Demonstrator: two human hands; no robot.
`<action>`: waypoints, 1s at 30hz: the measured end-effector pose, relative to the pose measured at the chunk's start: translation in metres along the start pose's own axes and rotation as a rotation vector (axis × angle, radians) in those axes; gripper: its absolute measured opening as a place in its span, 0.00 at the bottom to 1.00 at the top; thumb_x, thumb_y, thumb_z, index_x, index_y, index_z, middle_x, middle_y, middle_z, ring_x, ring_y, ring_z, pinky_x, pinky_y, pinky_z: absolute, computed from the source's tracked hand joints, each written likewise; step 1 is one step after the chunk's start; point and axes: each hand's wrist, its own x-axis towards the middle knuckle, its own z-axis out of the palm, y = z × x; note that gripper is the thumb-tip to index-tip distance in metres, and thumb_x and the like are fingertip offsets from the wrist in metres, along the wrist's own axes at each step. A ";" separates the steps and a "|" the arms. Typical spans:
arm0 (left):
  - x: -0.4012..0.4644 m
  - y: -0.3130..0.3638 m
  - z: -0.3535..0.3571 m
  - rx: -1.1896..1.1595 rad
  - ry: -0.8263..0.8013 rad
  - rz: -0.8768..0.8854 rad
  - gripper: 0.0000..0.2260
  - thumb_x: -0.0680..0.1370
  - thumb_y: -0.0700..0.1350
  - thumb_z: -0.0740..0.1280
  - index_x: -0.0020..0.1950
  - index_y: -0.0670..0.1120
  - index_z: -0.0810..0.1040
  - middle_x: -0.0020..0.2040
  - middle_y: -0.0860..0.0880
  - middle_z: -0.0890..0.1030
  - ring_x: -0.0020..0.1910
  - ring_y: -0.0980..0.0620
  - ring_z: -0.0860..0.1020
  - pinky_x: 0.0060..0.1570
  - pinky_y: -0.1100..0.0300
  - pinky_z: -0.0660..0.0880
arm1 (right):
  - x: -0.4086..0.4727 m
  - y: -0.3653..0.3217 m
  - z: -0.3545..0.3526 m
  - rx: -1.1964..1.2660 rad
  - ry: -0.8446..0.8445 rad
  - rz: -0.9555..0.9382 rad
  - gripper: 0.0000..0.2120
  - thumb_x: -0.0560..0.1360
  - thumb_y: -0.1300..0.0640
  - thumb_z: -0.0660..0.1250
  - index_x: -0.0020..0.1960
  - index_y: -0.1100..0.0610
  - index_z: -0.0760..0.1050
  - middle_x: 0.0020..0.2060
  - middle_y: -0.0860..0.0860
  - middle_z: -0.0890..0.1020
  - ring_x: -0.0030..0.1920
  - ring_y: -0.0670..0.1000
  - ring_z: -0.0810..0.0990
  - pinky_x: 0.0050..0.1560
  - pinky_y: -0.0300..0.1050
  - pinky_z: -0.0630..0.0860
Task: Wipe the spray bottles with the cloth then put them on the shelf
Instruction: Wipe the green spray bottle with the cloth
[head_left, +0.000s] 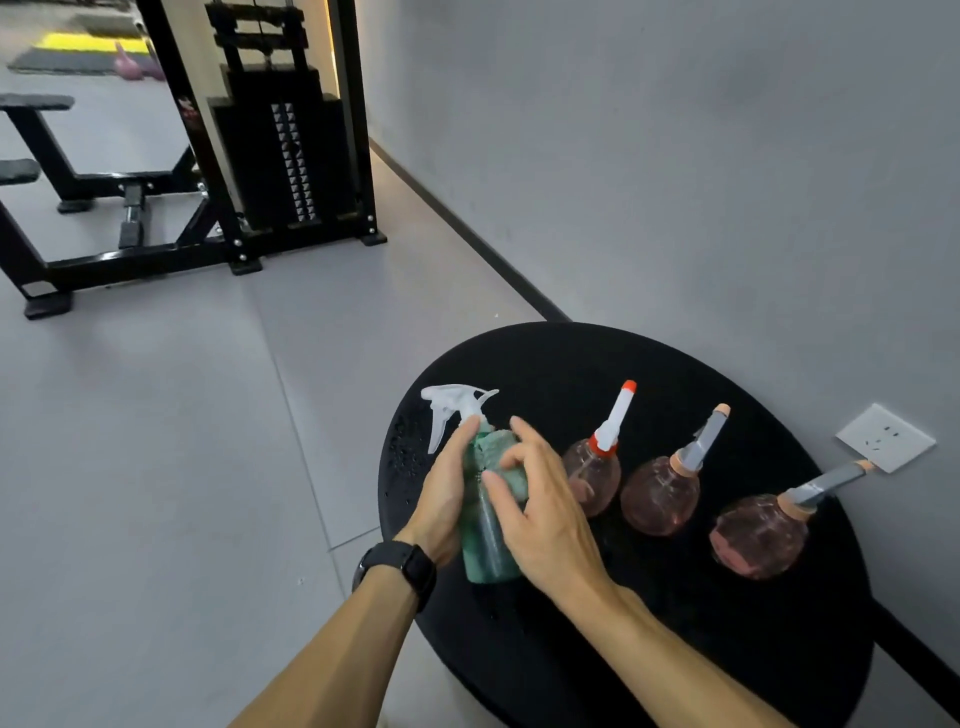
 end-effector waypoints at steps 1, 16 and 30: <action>0.000 0.000 0.003 -0.001 -0.011 0.005 0.21 0.82 0.57 0.60 0.50 0.43 0.85 0.48 0.42 0.84 0.48 0.46 0.84 0.50 0.54 0.80 | 0.001 0.000 0.001 -0.022 -0.005 0.012 0.12 0.81 0.54 0.62 0.63 0.48 0.69 0.73 0.38 0.60 0.73 0.36 0.56 0.70 0.32 0.57; 0.009 0.001 0.028 -0.034 -0.007 0.017 0.19 0.81 0.56 0.62 0.39 0.44 0.81 0.33 0.45 0.81 0.29 0.50 0.81 0.32 0.59 0.79 | -0.043 0.023 -0.001 -0.578 -0.071 -0.195 0.24 0.83 0.50 0.49 0.78 0.54 0.57 0.78 0.48 0.56 0.79 0.55 0.49 0.75 0.52 0.53; -0.004 0.003 0.029 0.049 -0.165 -0.022 0.21 0.82 0.56 0.60 0.48 0.42 0.85 0.48 0.42 0.84 0.48 0.46 0.83 0.54 0.53 0.79 | -0.015 0.007 -0.018 -0.233 -0.084 -0.068 0.24 0.84 0.50 0.49 0.78 0.47 0.51 0.76 0.36 0.47 0.76 0.38 0.39 0.72 0.31 0.37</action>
